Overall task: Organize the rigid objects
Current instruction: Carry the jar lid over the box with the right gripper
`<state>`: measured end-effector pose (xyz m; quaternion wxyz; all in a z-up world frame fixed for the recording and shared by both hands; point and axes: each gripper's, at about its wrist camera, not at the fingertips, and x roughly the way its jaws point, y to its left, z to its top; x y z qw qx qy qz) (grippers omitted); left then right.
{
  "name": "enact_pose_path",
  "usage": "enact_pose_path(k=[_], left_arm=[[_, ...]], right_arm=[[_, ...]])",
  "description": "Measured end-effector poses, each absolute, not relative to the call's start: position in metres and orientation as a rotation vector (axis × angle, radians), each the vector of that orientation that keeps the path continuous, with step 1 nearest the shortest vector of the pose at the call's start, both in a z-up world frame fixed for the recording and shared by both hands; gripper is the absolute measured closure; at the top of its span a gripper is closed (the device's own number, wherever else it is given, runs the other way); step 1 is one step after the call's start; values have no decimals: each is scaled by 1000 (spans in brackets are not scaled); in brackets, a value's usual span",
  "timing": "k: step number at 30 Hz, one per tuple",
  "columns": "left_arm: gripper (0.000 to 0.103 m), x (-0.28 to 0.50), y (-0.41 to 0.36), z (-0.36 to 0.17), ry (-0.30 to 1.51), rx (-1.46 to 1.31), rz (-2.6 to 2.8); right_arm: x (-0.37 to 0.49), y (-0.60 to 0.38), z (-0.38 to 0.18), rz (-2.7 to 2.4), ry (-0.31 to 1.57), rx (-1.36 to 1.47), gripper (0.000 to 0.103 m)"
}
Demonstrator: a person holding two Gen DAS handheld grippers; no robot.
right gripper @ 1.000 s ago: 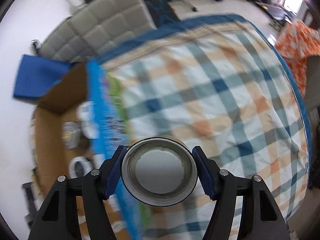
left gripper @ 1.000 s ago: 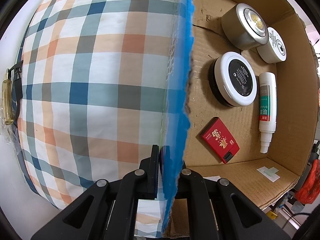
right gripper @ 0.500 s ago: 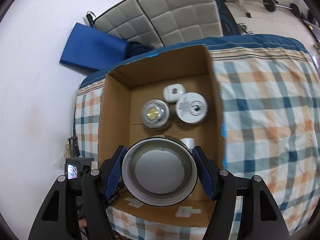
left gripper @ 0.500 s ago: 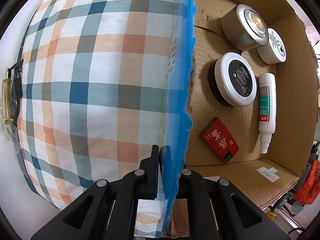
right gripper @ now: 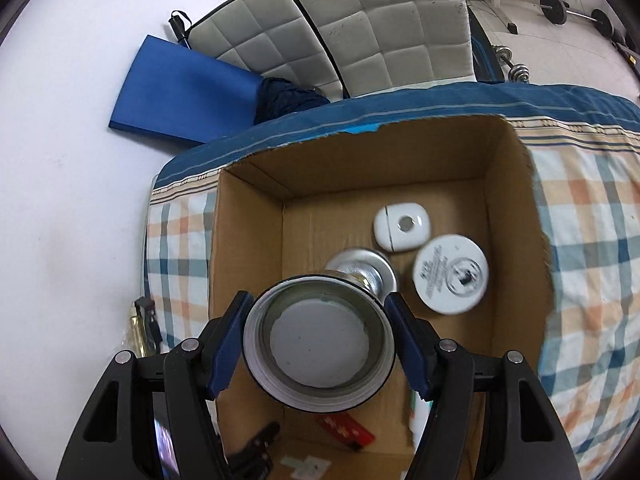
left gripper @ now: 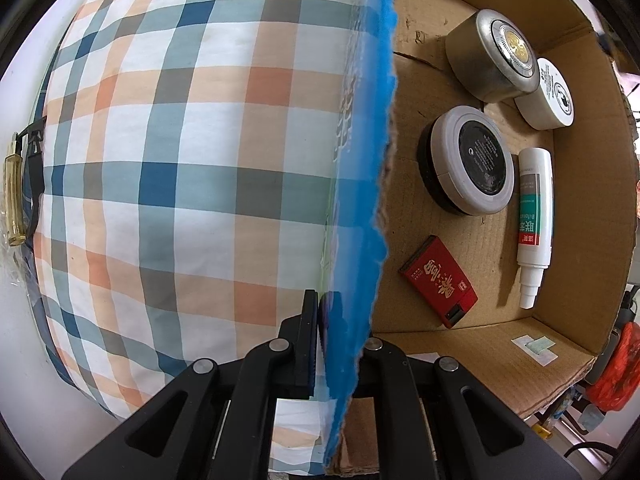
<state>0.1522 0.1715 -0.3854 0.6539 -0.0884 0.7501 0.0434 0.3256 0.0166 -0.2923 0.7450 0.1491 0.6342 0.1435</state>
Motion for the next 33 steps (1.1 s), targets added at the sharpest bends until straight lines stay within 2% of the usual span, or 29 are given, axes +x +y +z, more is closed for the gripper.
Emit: enact_pose_path(k=[33], left_arm=[[98, 155, 171, -388, 1714, -197, 98]], right_arm=[[407, 66, -362, 230, 1440, 213, 33]])
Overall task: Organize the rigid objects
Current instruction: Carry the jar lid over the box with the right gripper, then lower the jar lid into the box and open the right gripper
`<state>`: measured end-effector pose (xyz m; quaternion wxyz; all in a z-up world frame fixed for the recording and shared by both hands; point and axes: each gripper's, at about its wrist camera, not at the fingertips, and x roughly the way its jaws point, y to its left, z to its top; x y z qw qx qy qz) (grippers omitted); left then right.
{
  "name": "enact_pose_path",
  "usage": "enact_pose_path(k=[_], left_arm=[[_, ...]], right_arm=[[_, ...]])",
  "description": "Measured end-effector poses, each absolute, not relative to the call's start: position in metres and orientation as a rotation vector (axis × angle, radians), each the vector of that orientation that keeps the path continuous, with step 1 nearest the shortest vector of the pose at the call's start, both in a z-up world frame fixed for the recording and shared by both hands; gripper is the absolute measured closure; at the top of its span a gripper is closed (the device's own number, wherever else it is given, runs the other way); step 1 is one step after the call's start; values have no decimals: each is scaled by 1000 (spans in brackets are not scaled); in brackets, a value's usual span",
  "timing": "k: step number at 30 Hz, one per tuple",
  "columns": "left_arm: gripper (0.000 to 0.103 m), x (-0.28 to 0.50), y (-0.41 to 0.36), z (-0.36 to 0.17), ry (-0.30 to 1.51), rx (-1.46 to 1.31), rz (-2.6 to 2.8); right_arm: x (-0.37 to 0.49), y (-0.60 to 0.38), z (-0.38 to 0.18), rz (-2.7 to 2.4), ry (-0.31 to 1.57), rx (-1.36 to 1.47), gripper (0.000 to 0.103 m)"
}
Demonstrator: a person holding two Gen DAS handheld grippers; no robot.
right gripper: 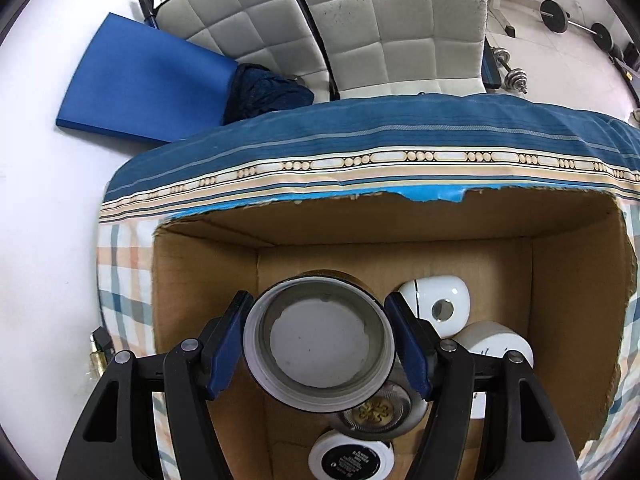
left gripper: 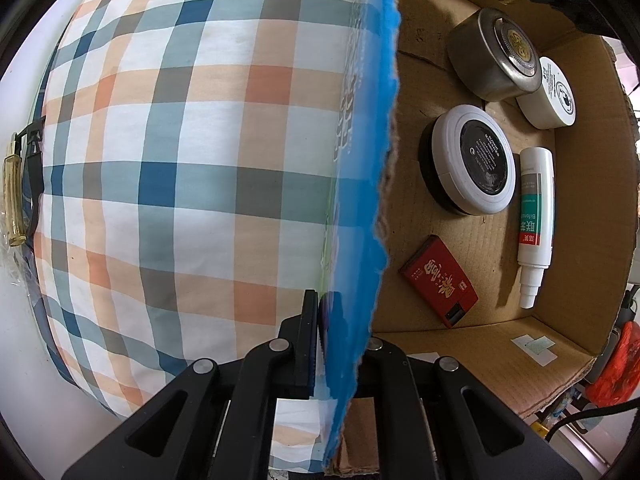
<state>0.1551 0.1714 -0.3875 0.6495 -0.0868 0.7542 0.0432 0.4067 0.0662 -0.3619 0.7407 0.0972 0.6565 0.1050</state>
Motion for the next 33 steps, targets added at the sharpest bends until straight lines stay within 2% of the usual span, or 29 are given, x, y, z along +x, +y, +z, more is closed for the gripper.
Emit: enact_pose_path(k=[10, 11, 14, 16, 21, 24, 33], left_arm=[[98, 156, 172, -388, 1715, -196, 100], [98, 156, 172, -388, 1715, -197, 101], [98, 155, 173, -388, 1715, -200, 102], [98, 156, 173, -388, 1717, -198, 102], [98, 155, 174, -389, 1715, -203, 102], [98, 155, 174, -389, 1715, -202, 101], [98, 153, 173, -389, 1708, -197, 102]], right_arm=[[418, 75, -375, 232, 1473, 197, 32], [418, 76, -376, 234, 1479, 189, 31], [417, 77, -375, 244, 1489, 184, 16], [415, 77, -370, 252, 1479, 174, 15], [407, 75, -359, 241, 1470, 119, 4], [398, 69, -351, 234, 1465, 101, 0], [356, 40, -328, 180, 1429, 7, 0]])
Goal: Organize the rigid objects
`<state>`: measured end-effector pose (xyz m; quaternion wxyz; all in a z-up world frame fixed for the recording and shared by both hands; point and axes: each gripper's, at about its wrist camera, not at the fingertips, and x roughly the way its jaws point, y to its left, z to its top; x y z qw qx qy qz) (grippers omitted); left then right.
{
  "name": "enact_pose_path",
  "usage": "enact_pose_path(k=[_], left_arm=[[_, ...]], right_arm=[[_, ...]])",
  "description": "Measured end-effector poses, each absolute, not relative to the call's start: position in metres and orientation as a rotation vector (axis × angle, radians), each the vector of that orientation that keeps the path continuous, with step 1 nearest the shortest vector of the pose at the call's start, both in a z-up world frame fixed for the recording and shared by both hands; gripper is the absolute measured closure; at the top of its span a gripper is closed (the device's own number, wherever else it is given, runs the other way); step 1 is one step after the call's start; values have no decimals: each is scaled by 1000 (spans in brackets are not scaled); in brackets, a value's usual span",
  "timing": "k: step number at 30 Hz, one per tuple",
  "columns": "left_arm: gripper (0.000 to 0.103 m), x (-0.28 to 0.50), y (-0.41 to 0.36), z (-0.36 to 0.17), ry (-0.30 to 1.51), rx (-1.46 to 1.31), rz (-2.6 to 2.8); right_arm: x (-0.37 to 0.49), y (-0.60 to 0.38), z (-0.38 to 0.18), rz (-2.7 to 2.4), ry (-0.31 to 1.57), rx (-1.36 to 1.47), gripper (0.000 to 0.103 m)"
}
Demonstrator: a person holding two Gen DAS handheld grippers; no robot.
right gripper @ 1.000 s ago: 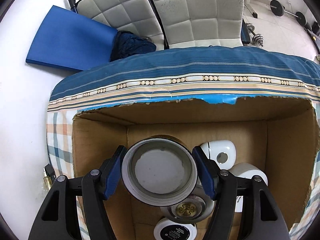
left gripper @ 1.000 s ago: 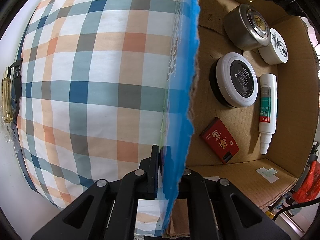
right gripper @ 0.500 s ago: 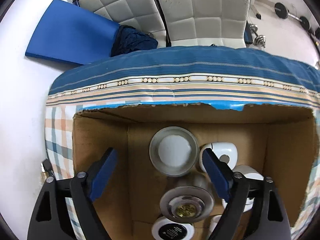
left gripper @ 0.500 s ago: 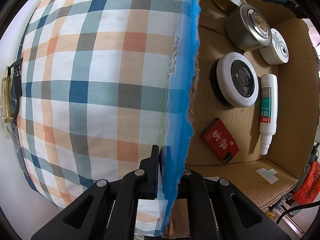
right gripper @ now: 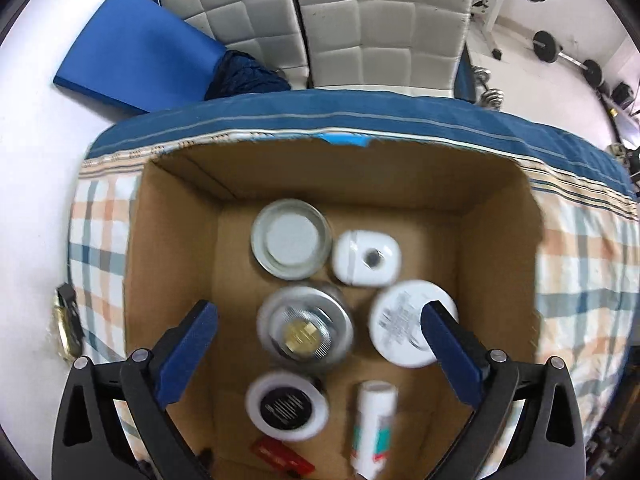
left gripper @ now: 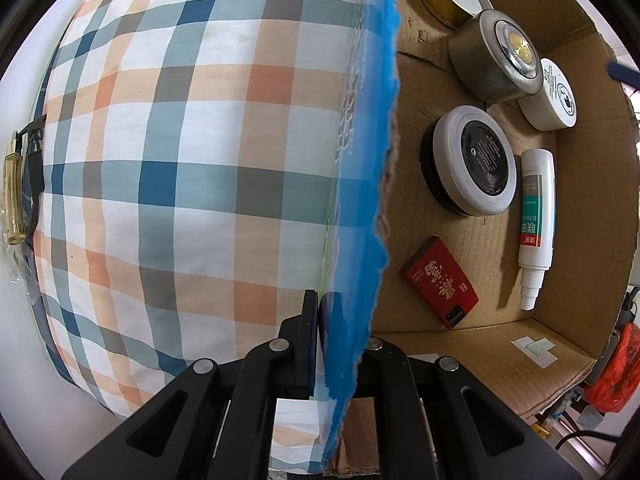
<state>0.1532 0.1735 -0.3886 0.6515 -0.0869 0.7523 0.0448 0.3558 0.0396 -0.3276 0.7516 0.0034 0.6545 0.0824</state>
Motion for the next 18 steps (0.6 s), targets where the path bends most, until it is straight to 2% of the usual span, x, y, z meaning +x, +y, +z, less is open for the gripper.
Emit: enact_pose_path(k=[18], left_arm=[[98, 150, 172, -387, 1694, -199, 111]], right_arm=[[247, -5, -271, 140, 1388, -6, 0]])
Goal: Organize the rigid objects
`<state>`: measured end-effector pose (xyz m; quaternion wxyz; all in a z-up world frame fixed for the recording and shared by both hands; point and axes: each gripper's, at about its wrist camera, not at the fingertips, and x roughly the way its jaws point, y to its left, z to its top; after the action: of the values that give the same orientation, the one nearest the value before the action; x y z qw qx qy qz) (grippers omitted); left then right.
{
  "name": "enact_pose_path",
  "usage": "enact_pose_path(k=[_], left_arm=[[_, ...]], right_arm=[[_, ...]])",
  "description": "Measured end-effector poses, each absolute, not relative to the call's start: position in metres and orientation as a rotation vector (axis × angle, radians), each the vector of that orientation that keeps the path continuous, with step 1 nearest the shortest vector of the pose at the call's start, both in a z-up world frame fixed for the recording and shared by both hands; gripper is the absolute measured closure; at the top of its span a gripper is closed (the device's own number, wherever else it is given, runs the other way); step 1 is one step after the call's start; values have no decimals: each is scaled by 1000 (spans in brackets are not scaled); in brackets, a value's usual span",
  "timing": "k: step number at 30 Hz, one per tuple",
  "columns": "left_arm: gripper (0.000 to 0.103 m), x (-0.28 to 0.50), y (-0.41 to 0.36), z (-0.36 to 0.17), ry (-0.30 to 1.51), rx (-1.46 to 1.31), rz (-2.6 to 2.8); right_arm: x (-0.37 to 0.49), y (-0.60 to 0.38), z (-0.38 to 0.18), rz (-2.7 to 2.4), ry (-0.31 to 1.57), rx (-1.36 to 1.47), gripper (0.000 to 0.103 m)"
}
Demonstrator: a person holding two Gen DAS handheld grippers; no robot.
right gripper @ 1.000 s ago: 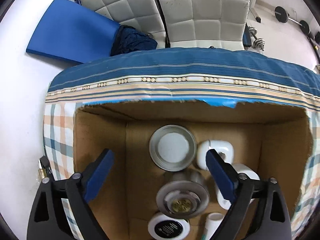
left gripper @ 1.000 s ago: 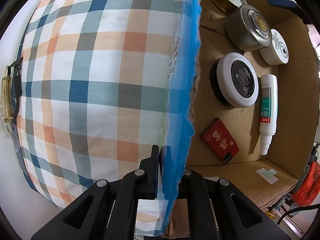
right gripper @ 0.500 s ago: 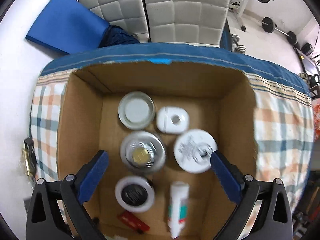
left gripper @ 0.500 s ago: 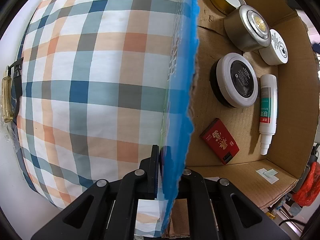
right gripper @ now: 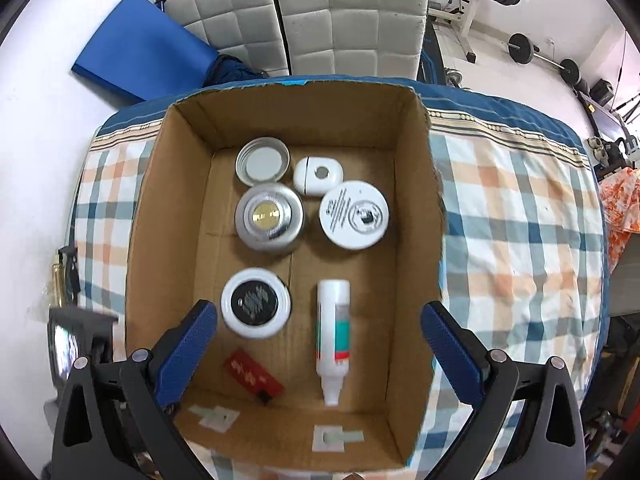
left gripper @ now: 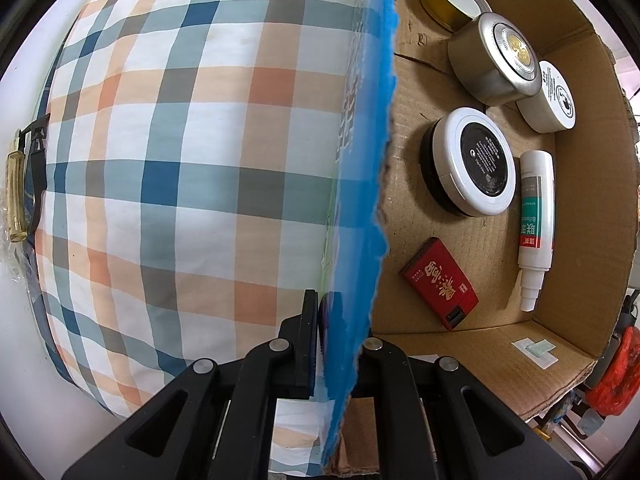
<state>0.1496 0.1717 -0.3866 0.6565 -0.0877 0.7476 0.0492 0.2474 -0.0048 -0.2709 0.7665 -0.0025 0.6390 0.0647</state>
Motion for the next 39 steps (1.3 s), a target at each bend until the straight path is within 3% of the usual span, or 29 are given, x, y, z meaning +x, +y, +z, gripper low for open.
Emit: enact_pose_path(k=[12, 15, 17, 21, 26, 28, 39], left_arm=[[97, 147, 176, -387, 1691, -225, 131], [84, 144, 182, -386, 1698, -226, 173], [68, 138, 188, -379, 1685, -217, 208], [52, 125, 193, -359, 1650, -217, 231], [14, 111, 193, -312, 1523, -224, 231], [4, 109, 185, -289, 1466, -199, 230], [1, 93, 124, -179, 1235, -120, 137]], right_arm=[[218, -20, -249, 145, 1373, 25, 0], [215, -24, -249, 143, 1380, 29, 0], [212, -27, -249, 142, 1378, 24, 0], [203, -33, -245, 146, 1372, 21, 0], [184, -42, -235, 149, 1351, 6, 0], [177, -47, -230, 149, 1342, 9, 0], [137, -85, -191, 102, 1276, 27, 0]])
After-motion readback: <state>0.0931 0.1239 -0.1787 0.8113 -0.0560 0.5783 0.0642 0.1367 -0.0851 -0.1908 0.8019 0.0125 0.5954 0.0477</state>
